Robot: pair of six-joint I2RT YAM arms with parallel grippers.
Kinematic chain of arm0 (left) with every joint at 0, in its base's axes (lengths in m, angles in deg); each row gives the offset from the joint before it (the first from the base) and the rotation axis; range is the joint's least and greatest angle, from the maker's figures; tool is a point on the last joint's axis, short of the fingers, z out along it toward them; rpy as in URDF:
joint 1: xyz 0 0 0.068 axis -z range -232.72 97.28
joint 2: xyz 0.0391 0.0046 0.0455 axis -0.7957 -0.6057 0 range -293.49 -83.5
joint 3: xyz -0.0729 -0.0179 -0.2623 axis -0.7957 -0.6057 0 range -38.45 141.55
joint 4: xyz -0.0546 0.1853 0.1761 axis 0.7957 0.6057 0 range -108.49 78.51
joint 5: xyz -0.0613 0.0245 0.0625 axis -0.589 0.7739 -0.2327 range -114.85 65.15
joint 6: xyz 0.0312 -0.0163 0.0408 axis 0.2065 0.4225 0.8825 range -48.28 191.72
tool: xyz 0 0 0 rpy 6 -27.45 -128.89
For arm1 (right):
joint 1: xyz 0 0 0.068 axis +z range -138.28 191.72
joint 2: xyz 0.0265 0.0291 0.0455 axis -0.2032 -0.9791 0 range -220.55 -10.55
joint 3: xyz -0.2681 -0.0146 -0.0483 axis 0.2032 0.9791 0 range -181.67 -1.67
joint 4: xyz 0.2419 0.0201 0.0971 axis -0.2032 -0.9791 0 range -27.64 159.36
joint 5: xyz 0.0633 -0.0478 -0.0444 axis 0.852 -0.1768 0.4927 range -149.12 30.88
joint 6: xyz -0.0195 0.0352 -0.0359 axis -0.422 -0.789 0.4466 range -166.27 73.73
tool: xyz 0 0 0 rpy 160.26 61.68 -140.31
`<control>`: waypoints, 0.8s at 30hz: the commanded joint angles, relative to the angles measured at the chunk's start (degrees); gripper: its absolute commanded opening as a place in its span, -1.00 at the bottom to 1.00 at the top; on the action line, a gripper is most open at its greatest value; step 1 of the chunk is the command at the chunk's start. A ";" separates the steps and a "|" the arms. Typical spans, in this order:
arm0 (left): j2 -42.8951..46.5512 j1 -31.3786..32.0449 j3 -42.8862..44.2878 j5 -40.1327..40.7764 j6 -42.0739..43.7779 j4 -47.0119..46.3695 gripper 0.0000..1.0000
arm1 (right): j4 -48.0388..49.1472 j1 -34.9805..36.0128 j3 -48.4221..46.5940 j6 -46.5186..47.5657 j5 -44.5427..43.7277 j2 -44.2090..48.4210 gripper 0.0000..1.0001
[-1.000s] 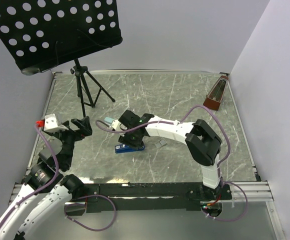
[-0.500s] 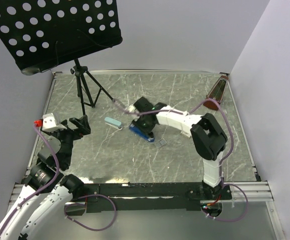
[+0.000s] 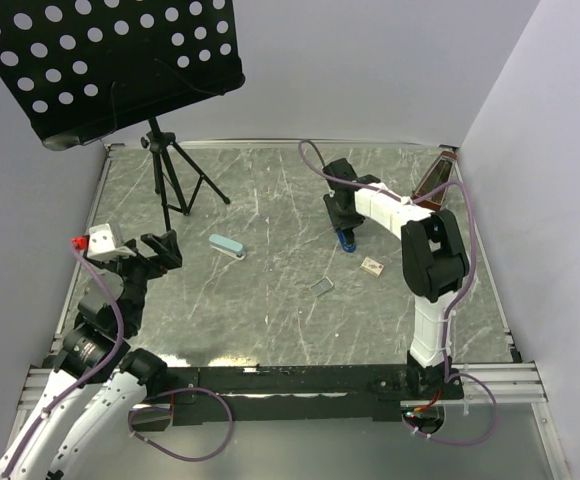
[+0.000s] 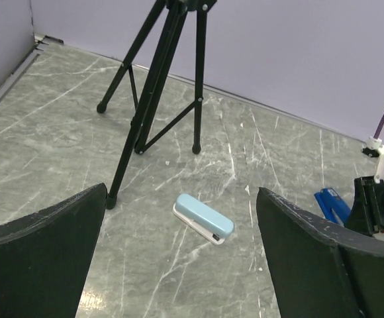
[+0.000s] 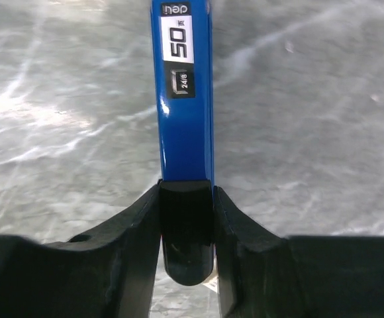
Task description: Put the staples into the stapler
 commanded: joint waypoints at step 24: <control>-22.87 -2.65 4.65 -28.87 22.40 -6.34 0.94 | 39.99 6.31 42.18 3.08 18.43 51.74 1.00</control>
